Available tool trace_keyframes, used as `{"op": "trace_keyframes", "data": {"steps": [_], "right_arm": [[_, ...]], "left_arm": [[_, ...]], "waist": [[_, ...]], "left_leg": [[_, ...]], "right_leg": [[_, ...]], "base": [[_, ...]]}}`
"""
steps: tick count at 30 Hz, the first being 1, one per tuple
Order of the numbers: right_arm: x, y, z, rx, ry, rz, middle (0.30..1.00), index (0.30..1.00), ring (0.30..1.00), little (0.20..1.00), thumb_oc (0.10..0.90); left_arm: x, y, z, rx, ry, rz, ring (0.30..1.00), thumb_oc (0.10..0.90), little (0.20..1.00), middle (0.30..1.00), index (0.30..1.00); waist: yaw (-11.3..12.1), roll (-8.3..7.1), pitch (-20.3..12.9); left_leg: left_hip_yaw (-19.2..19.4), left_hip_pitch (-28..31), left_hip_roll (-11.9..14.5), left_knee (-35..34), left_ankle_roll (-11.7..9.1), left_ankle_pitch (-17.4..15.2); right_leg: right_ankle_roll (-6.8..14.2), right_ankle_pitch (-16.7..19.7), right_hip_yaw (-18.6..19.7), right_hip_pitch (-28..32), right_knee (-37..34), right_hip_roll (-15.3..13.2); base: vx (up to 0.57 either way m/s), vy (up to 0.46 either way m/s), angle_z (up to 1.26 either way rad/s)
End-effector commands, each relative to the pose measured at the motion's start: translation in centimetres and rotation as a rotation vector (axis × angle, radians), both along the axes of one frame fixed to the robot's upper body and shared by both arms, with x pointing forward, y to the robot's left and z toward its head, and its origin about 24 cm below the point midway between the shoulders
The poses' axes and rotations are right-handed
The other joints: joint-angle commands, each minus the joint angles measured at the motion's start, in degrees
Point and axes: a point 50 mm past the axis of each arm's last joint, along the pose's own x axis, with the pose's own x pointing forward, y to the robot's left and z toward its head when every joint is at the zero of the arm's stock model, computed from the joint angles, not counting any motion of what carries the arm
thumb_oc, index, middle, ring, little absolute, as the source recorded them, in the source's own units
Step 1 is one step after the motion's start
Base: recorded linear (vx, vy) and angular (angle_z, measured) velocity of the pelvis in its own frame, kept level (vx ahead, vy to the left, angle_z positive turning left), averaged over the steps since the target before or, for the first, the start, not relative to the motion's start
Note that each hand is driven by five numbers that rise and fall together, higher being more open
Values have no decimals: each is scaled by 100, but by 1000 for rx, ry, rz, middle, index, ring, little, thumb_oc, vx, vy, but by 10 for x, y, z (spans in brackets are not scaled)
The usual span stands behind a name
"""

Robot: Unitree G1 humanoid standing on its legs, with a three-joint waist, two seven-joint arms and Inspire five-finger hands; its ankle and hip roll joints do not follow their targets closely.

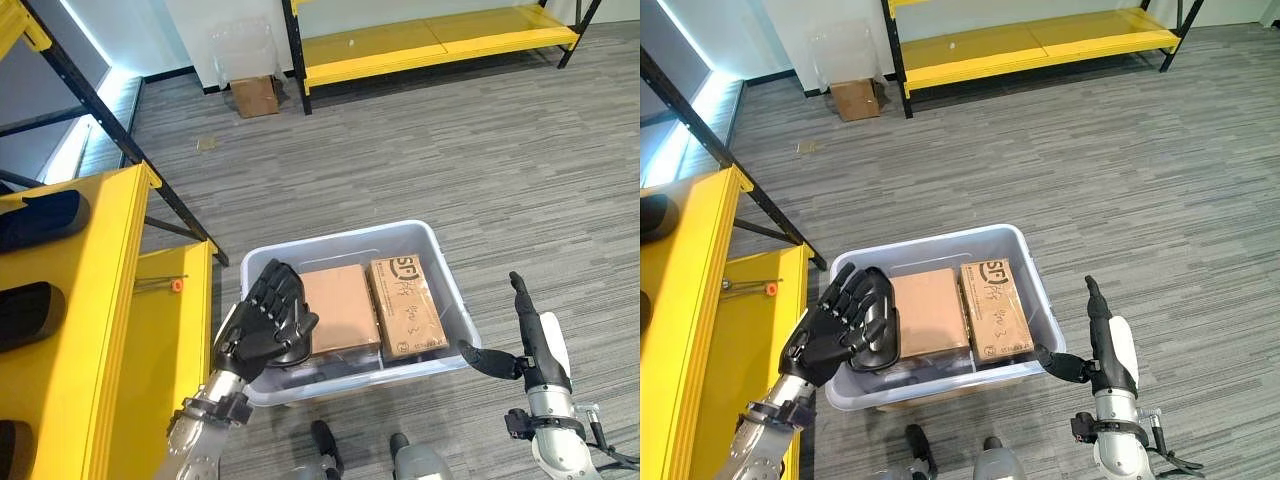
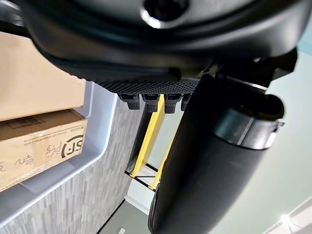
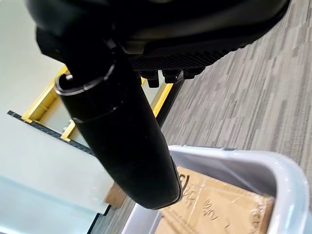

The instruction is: Move parts from the plastic box to the shelf.

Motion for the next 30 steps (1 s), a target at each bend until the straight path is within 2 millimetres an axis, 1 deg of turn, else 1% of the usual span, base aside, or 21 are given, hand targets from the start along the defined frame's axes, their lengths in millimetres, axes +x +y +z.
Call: {"op": "trace_keyframes", "data": {"steps": [1, 3, 6, 16, 20, 21, 23, 29, 30], "right_arm": [[11, 1, 42, -93, -245, 66, 1000, 1000, 1000, 1000, 900], [13, 6, 49, -137, -299, 88, 1000, 1000, 1000, 1000, 900], [18, 8, 55, -170, -336, 109, 1000, 1000, 1000, 1000, 900], [22, 13, 68, -241, -409, 155, 1000, 1000, 1000, 1000, 900], [23, 17, 78, -294, -470, 206, 1000, 1000, 1000, 1000, 900], [24, 21, 85, -321, -507, 232, 1000, 1000, 1000, 1000, 900], [25, 24, 92, -355, -540, 262, 1000, 1000, 1000, 1000, 900], [26, 33, 106, -376, -593, 344, 1000, 1000, 1000, 1000, 900], [27, 38, 113, -371, -613, 390, 1000, 1000, 1000, 1000, 900]], "left_arm": [[17, 9, 49, 14, -272, 26, 1000, 900, 1000, 1000, 1000], [16, 9, 49, 17, -273, 25, 1000, 900, 1000, 1000, 1000], [15, 9, 50, 19, -274, 17, 1000, 900, 1000, 1000, 1000], [11, 13, 49, 27, -259, 3, 1000, 900, 1000, 1000, 1000], [11, 16, 49, 27, -260, -1, 1000, 900, 1000, 1000, 1000], [11, 16, 50, 28, -257, -1, 1000, 900, 1000, 1000, 1000], [10, 17, 50, 27, -257, -5, 1000, 900, 1000, 1000, 1000], [8, 18, 51, 33, -254, -22, 1000, 900, 1000, 1000, 1000], [8, 17, 52, 33, -263, -25, 1000, 900, 1000, 1000, 1000]], "waist": [[-11, -147, -291], [24, -136, -301], [94, -115, -330], [213, -122, -363], [262, -130, -370], [295, -141, -381], [334, -147, -386], [418, -167, -392], [463, -188, -397]], "left_leg": [[160, 34, 361, 234, -231, -678], [143, 46, 354, 201, -225, -685], [95, 51, 344, 161, -225, -682], [13, 145, 323, 156, -219, -731], [-18, 175, 310, 138, -215, -748], [-41, 184, 297, 136, -212, -764], [-67, 195, 280, 131, -206, -780], [-108, 227, 221, 131, -179, -829], [-90, 246, 174, 164, -145, -882]], "right_leg": [[165, 189, -141, -244, 11, -26], [177, 179, -182, -246, 8, -40], [179, 152, -241, -237, 21, -53], [182, 126, -375, -177, 35, -89], [191, 126, -417, -161, 26, -107], [196, 125, -439, -158, 22, -116], [205, 129, -462, -158, 22, -127], [235, 138, -516, -171, 37, -171], [265, 145, -566, -200, 99, -220]], "base": [[39, -4, 0], [42, -2, 1], [44, -2, 3], [33, 0, 3], [40, 15, 5], [48, 16, 11], [49, 22, 9], [64, 53, 2], [103, 110, 1]]}}
